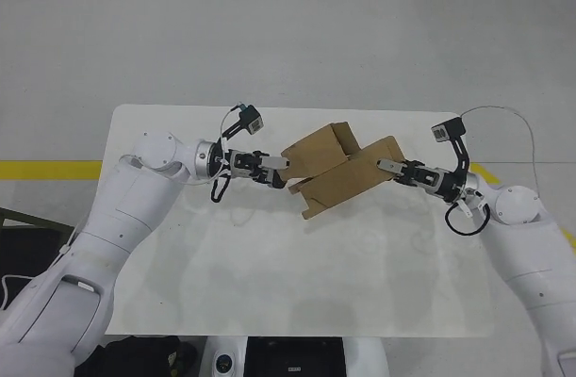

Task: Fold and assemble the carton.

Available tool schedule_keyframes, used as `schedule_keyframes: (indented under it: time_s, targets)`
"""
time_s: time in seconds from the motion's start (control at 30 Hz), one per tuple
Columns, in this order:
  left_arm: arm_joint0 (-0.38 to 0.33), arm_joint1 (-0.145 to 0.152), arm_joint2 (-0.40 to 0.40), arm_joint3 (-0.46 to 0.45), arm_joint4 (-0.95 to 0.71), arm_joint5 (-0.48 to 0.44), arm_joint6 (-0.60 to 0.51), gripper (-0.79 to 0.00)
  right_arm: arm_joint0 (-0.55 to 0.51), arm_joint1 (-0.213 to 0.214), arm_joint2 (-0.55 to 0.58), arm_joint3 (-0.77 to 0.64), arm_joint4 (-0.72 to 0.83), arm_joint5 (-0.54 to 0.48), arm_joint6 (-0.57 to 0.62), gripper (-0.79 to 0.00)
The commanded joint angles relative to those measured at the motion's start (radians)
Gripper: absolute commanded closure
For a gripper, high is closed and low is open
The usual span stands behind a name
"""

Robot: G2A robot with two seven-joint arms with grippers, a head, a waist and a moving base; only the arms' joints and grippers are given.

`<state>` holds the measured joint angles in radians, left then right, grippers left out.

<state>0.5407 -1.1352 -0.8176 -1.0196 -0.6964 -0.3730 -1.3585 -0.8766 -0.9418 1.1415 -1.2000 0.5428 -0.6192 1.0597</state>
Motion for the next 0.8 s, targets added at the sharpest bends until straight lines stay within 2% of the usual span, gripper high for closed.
schedule_keyframes:
  time_s: [0.0,0.23,0.77]
  targets:
    - [0.0,-0.005,0.003,0.0,-0.004,-0.001,0.001,-0.785,-0.001,-0.002,0.0,0.005,-0.01,0.001,-0.016,0.0]
    - [-0.004,-0.017,-0.001,0.012,-0.016,-0.003,-0.012,-0.785,-0.001,-0.004,0.013,0.016,-0.064,0.005,-0.065,0.0]
    - [0.01,-0.023,-0.057,-0.018,-0.044,-0.005,0.012,-0.785,-0.015,-0.009,0.019,-0.005,-0.114,0.013,-0.079,0.0]
